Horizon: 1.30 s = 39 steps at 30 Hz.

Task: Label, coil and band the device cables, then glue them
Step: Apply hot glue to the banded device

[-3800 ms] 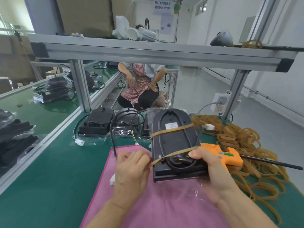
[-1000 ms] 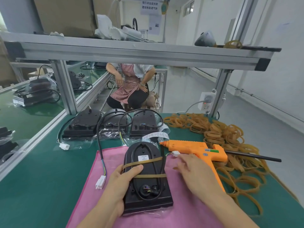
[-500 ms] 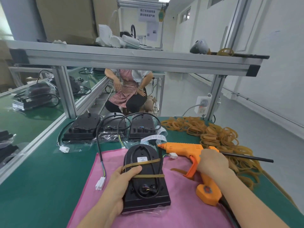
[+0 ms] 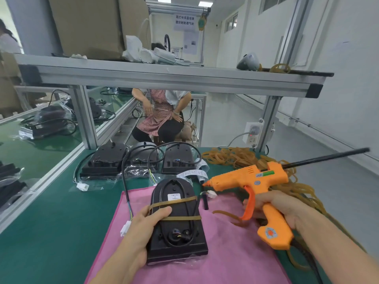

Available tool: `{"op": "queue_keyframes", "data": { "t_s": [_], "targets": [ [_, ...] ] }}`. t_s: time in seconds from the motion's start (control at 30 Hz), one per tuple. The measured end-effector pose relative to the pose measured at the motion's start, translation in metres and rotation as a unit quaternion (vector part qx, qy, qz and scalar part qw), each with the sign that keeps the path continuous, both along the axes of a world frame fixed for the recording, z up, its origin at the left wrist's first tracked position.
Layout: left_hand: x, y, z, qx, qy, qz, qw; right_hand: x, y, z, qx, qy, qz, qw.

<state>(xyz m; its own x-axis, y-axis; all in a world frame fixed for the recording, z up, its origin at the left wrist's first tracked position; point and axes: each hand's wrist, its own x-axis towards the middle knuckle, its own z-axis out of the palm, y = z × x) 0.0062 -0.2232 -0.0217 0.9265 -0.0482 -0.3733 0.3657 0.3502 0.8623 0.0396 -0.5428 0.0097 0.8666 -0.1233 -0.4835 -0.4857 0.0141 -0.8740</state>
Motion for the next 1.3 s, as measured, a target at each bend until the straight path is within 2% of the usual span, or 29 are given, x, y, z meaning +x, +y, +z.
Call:
{"op": "queue_keyframes", "data": {
  "t_s": [0.17, 0.33, 0.37, 0.43, 0.5, 0.67, 0.73, 0.83, 0.97, 1.2, 1.3],
  "targets": [
    [0.015, 0.015, 0.006, 0.008, -0.011, 0.01, 1.0, -0.006, -0.001, 0.02, 0.122, -0.115, 0.032, 0.985],
    [0.033, 0.018, 0.005, 0.032, 0.001, -0.005, 0.999, -0.001, 0.018, 0.046, 0.204, -0.125, 0.097, 0.966],
    [0.034, 0.017, 0.005, 0.031, 0.001, -0.007, 0.999, 0.001, 0.023, 0.05, 0.172, -0.122, 0.117, 0.97],
    [0.036, 0.016, 0.003, 0.028, 0.0, -0.008, 1.0, 0.005, 0.033, 0.056, 0.039, -0.126, 0.176, 0.975],
    [0.037, 0.016, 0.002, 0.024, -0.005, -0.005, 1.0, 0.008, 0.039, 0.061, -0.062, -0.116, 0.23, 0.964],
    [0.035, 0.017, -0.002, 0.015, -0.02, 0.006, 1.0, 0.011, 0.039, 0.076, -0.128, -0.123, 0.284, 0.942],
    [0.034, 0.017, -0.003, 0.009, -0.028, 0.014, 0.999, 0.01, 0.039, 0.074, -0.117, -0.118, 0.287, 0.943],
    [0.034, 0.016, -0.005, 0.009, -0.044, 0.028, 0.999, 0.006, 0.036, 0.071, -0.027, -0.1, 0.272, 0.957],
    [0.033, 0.015, -0.005, 0.008, -0.049, 0.037, 0.998, 0.002, 0.031, 0.076, -0.073, -0.101, 0.278, 0.953],
    [0.032, 0.015, -0.003, 0.005, -0.057, 0.032, 0.998, -0.003, 0.041, 0.078, -0.071, -0.115, 0.302, 0.944],
    [0.032, 0.015, -0.003, 0.004, -0.061, 0.032, 0.998, -0.007, 0.048, 0.086, -0.056, -0.114, 0.358, 0.925]
  ]
}}
